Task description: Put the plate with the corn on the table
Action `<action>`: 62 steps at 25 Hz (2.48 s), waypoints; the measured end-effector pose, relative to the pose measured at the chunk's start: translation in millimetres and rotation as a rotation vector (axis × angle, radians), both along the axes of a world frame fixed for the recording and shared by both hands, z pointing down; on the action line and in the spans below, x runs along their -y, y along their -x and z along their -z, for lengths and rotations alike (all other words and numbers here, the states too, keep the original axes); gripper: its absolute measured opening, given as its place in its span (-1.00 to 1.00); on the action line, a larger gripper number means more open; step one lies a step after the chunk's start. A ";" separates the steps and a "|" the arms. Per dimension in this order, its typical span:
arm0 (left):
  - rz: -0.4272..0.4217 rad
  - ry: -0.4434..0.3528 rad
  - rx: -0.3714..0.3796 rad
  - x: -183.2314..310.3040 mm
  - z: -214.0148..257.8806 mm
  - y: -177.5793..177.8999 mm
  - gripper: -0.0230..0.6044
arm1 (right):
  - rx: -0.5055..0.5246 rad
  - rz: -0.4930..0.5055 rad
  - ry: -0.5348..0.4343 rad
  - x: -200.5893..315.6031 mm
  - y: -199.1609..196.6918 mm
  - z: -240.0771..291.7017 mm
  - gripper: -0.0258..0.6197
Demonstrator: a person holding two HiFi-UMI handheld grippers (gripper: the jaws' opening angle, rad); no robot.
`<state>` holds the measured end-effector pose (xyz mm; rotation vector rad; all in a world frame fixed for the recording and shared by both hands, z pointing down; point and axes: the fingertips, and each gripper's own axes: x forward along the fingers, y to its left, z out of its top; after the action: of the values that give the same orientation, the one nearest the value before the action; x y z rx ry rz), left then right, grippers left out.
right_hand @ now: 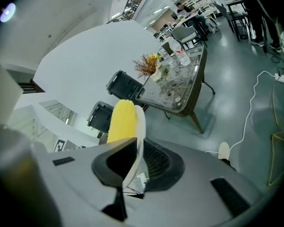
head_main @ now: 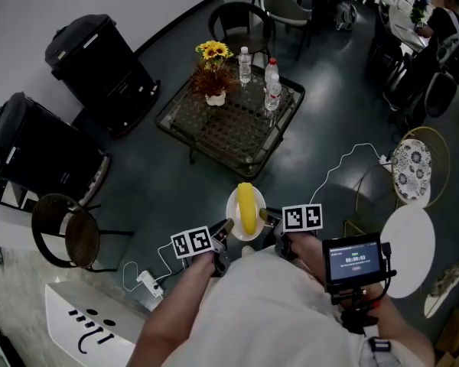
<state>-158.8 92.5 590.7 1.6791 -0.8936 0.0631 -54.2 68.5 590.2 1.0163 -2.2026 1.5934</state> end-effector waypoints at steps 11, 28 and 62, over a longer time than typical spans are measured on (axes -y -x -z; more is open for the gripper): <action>0.026 0.044 -0.007 19.2 -12.8 -4.7 -0.82 | 0.002 0.011 0.036 21.6 -4.5 -12.3 -0.77; 0.071 0.047 -0.005 116.3 -23.3 -24.8 -0.82 | 0.014 0.047 0.054 122.4 -24.9 -26.1 -0.77; 0.143 0.100 0.088 226.6 -31.2 -44.8 -0.82 | 0.062 0.140 0.100 235.8 -42.5 -37.8 -0.77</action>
<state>-114.0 -134.1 621.9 1.5256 -1.0581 0.0835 -11.7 -167.3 628.0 0.7770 -2.1567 1.6738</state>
